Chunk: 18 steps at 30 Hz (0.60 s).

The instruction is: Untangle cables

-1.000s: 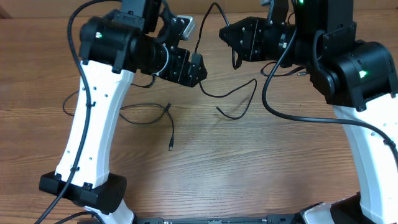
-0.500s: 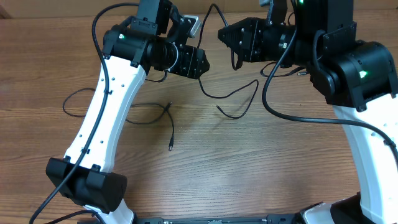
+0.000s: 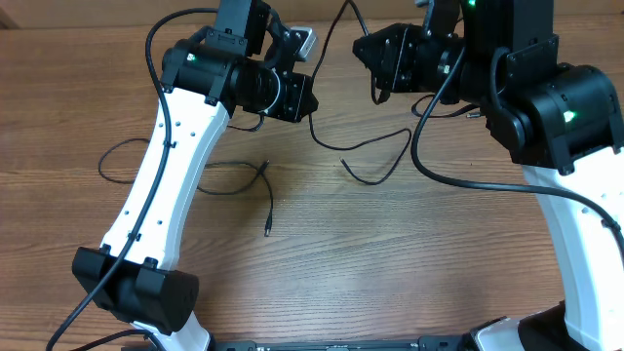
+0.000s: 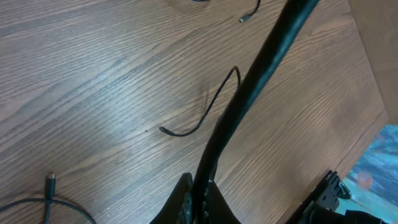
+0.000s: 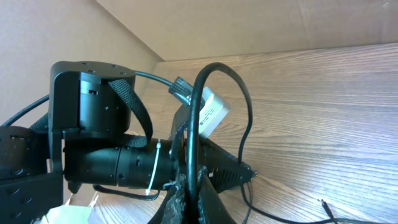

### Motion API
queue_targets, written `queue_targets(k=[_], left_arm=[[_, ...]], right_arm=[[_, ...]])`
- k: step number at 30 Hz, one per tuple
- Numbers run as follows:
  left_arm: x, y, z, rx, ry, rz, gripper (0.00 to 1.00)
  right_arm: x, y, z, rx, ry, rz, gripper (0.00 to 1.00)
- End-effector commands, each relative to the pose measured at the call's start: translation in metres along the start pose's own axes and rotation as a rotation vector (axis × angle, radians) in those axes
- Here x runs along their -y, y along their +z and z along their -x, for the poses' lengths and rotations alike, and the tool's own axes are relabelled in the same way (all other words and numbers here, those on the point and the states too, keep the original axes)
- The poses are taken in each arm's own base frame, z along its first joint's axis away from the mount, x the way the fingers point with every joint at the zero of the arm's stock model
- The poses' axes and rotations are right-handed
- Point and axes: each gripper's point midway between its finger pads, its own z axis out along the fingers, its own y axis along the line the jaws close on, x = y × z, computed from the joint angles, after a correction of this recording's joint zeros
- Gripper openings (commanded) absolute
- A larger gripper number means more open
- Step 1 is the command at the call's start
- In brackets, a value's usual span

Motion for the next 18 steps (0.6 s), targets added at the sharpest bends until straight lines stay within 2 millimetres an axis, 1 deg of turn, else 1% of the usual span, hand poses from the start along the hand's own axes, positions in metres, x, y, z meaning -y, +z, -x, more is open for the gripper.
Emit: queue_targets(k=[1, 3, 6, 7, 8, 9, 11, 14, 16, 18], left_arm=[[0.011, 0.002, -0.003, -0.011, 0.007, -0.052, 0.04], [0.014, 0.0, -0.003, -0.011, 0.007, -0.071, 0.04], [0.018, -0.006, -0.001, 0.001, 0.0, -0.07, 0.04], [0.019, -0.01, -0.001, 0.006, -0.001, -0.069, 0.04], [0.022, -0.016, 0.001, 0.016, 0.004, -0.067, 0.04], [0.024, -0.022, 0.003, 0.03, 0.008, -0.058, 0.04], [0.023, -0.038, 0.009, 0.069, -0.001, -0.005, 0.04], [0.01, -0.062, 0.013, 0.13, -0.066, 0.134, 0.04], [0.0, -0.07, 0.011, 0.143, -0.103, 0.211, 0.04], [-0.016, -0.076, 0.004, 0.137, -0.151, 0.308, 0.04]], right_arm=[[0.002, -0.01, 0.008, 0.051, -0.01, -0.045, 0.09], [0.015, -0.011, 0.011, 0.074, -0.006, -0.114, 0.21], [0.044, -0.017, 0.016, 0.118, 0.005, -0.277, 0.35], [0.053, -0.019, 0.016, 0.129, 0.008, -0.331, 0.43], [0.064, -0.022, 0.016, 0.135, 0.011, -0.389, 0.56], [0.073, -0.023, 0.014, 0.132, 0.014, -0.441, 0.67], [0.087, -0.024, 0.007, 0.103, 0.02, -0.506, 0.8], [0.096, -0.014, -0.01, 0.02, 0.035, -0.529, 0.9], [0.098, -0.008, -0.019, -0.026, 0.045, -0.522, 0.94], [0.099, -0.001, -0.031, -0.085, 0.058, -0.507, 0.95]])
